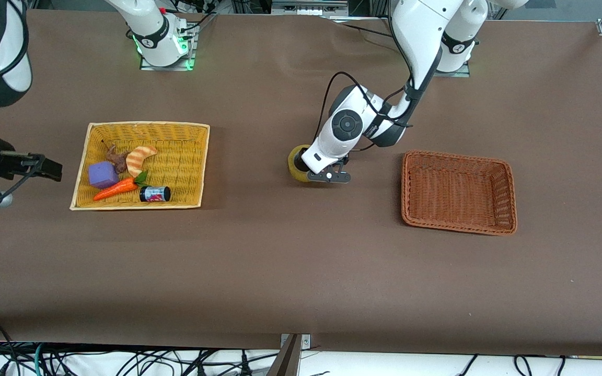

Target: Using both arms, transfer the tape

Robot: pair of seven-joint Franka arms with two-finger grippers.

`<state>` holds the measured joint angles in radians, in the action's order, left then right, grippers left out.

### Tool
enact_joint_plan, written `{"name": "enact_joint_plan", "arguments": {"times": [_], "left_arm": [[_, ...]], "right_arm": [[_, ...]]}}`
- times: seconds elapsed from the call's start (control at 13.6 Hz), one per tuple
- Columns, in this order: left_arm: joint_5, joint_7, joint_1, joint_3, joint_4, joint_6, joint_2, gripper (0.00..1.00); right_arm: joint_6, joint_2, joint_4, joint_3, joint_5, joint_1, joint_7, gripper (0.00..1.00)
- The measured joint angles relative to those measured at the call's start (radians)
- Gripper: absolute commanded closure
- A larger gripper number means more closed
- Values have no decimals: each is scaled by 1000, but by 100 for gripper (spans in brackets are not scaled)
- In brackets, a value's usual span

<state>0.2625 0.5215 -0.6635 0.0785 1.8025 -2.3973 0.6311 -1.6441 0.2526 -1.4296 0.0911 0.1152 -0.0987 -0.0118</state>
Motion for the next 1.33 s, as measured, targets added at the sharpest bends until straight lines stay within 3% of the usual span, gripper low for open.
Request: {"name": "enact_joint_plan", "arguments": {"times": [0.44,0.66,1.11,1.33], "left_arm": [[0,0,1,-1,0,18,-23,100],[0,-19,21,-8,-2,71,-67,100],[-14,-344,245,-46,-1,349,-270,100],[-124,-565,352,-98,19,409,-322,100]], "right_arm": [[-17,-184,-141,-69,-4,120,-5,0],[-41,-223,-212,-127,-23,146,-5,0],[-56,-204,-211,-143,-60,149,-5,0],[-57,-204,-211,-143,-73,150,-5,0]]}}
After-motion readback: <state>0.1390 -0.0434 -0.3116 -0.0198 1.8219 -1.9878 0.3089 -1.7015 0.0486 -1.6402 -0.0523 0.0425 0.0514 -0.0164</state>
